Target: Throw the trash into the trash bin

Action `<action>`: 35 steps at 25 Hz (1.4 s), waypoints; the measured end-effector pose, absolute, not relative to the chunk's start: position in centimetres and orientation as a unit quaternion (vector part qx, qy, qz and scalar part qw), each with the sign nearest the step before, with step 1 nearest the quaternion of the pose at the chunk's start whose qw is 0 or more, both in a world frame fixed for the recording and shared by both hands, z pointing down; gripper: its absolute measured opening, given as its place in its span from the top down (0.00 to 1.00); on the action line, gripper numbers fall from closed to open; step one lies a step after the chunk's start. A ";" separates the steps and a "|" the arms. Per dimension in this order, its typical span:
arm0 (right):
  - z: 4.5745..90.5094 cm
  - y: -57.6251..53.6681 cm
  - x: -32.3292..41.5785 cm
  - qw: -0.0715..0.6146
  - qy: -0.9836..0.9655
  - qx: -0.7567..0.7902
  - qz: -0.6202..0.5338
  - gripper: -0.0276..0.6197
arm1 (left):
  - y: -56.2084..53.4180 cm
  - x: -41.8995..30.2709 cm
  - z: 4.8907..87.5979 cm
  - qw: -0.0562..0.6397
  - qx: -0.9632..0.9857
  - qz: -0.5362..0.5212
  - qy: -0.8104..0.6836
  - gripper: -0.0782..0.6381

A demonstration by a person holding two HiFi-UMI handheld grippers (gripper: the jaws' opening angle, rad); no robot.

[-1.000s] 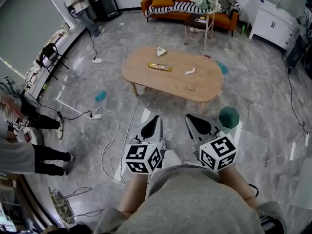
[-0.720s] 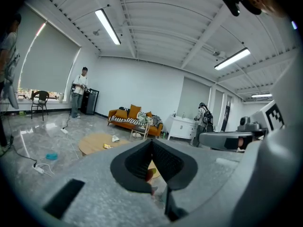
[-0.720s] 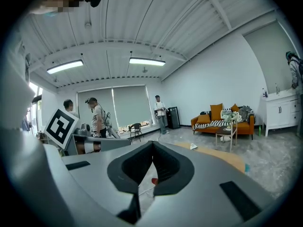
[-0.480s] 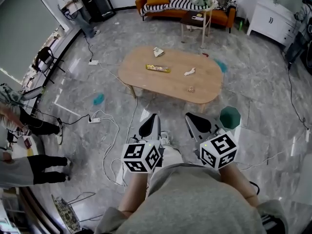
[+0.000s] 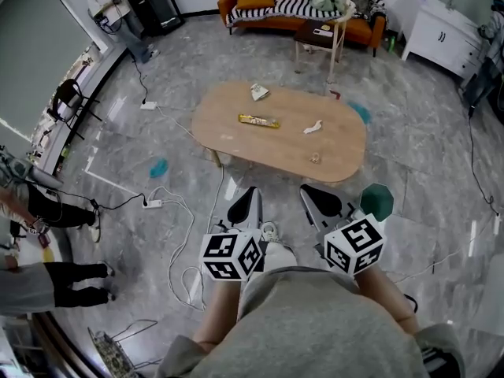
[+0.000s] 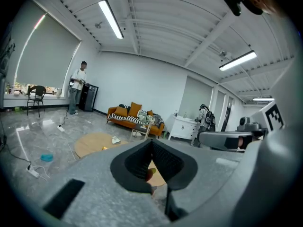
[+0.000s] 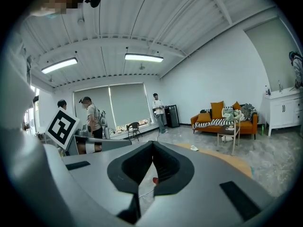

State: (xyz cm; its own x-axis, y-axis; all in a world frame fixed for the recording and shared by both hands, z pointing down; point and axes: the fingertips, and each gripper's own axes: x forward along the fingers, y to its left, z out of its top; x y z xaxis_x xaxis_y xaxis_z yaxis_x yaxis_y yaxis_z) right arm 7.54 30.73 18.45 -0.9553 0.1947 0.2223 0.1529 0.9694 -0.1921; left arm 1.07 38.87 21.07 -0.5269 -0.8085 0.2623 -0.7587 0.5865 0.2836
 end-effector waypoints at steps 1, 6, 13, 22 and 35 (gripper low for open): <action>18.4 30.6 6.9 0.121 -0.985 -0.088 0.085 0.94 | 38.7 0.4 21.1 0.186 0.450 -0.068 -0.871 0.88; 18.5 30.3 3.2 0.123 -0.985 -0.088 0.081 0.95 | 38.1 -3.1 21.4 0.192 0.455 -0.069 -0.867 0.88; 18.7 29.6 -1.8 0.127 -0.986 -0.074 0.079 0.94 | 37.3 -8.1 21.9 0.200 0.464 -0.066 -0.860 0.88; 18.5 29.3 -7.8 0.130 -0.986 -0.061 0.090 0.94 | 36.9 -13.9 22.0 0.212 0.476 -0.064 -0.851 0.88; 19.0 28.8 -15.4 0.132 -0.986 -0.028 0.096 0.95 | 36.4 -22.3 22.5 0.221 0.503 -0.059 -0.833 0.88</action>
State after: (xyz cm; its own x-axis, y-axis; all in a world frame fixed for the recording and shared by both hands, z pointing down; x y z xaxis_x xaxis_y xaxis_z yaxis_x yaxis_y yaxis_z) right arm -15.44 28.82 19.02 -0.9636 0.0815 0.2545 0.0308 0.9799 -0.1972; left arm -22.25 36.44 22.52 -0.3949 -0.8651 0.3093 -0.8126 0.4860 0.3218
